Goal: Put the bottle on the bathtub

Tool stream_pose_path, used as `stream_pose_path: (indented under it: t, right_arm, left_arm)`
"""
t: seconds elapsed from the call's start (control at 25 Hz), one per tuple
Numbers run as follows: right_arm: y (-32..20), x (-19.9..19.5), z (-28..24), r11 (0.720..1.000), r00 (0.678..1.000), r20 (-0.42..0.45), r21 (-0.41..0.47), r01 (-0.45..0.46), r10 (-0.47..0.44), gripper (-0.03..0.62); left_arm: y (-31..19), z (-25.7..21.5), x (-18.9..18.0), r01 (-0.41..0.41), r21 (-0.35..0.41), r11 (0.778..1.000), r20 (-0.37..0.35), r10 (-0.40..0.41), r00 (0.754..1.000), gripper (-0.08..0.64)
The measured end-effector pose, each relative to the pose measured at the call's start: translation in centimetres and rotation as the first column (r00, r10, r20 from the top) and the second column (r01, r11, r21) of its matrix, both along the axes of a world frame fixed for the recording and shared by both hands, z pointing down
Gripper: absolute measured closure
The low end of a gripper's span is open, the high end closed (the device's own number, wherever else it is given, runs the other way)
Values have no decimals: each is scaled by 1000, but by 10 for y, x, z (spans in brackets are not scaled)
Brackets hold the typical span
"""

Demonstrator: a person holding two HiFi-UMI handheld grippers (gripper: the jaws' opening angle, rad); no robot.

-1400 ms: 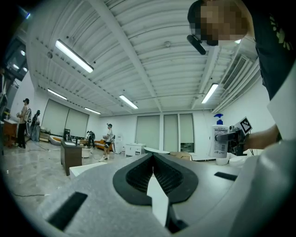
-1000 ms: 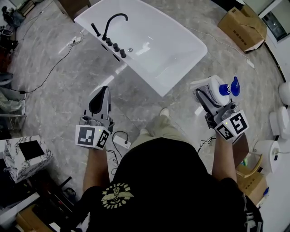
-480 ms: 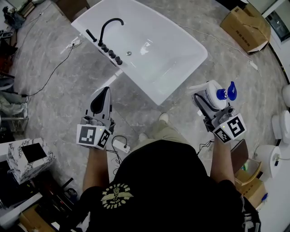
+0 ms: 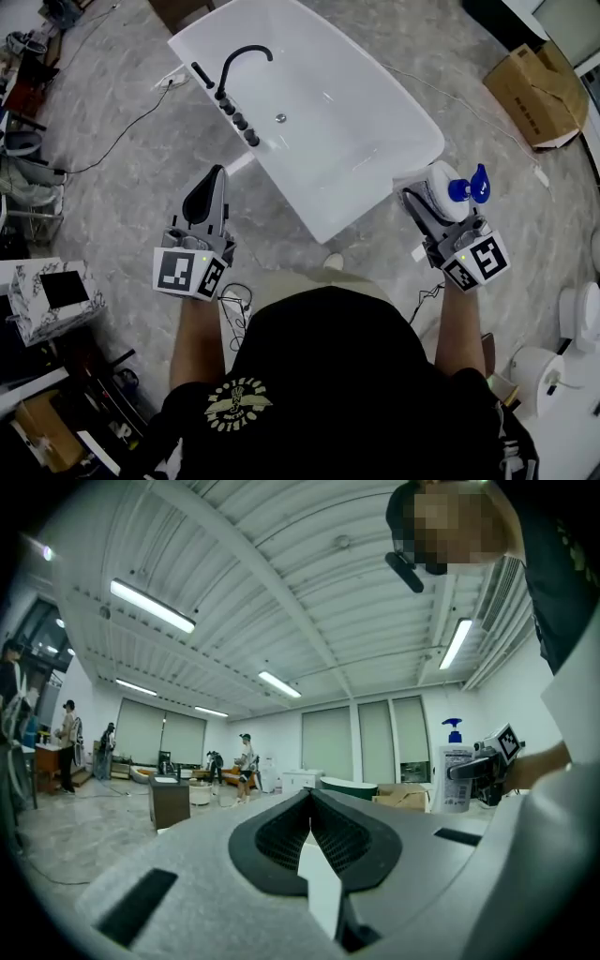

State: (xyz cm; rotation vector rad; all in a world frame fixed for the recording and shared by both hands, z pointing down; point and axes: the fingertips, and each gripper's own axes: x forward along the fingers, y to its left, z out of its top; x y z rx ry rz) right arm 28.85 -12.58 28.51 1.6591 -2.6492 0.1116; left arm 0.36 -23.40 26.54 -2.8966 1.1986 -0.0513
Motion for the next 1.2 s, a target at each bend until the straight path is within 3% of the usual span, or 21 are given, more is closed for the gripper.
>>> stream_pose_path:
  t: [0.2,0.44,0.64,0.92,1.2]
  right_arm:
    - [-46,-7,8,998,997,16,1,69,-69,325]
    - [-97,-36,21,990,990,4,-10,141,-141,325]
    - [-134,-70,41,989,989,-8,-35,145,-146,325]
    - [-167,-81,60,993,995,-20,-64,96,-97,327]
    - [-200,-93,129,995,997,-64,-94,45,-51,327]
  left_arm:
    - [-9,18,-39,120,-43,992,41,-118,992,551]
    - [-25,25,-87,228,-72,971,29,-226,974,551]
    - [-58,33,-107,209,-76,975,39,-207,978,551]
    - [-115,30,-117,167,-66,984,40,-164,986,551]
    - [-150,52,-136,152,-105,983,72,-145,987,551]
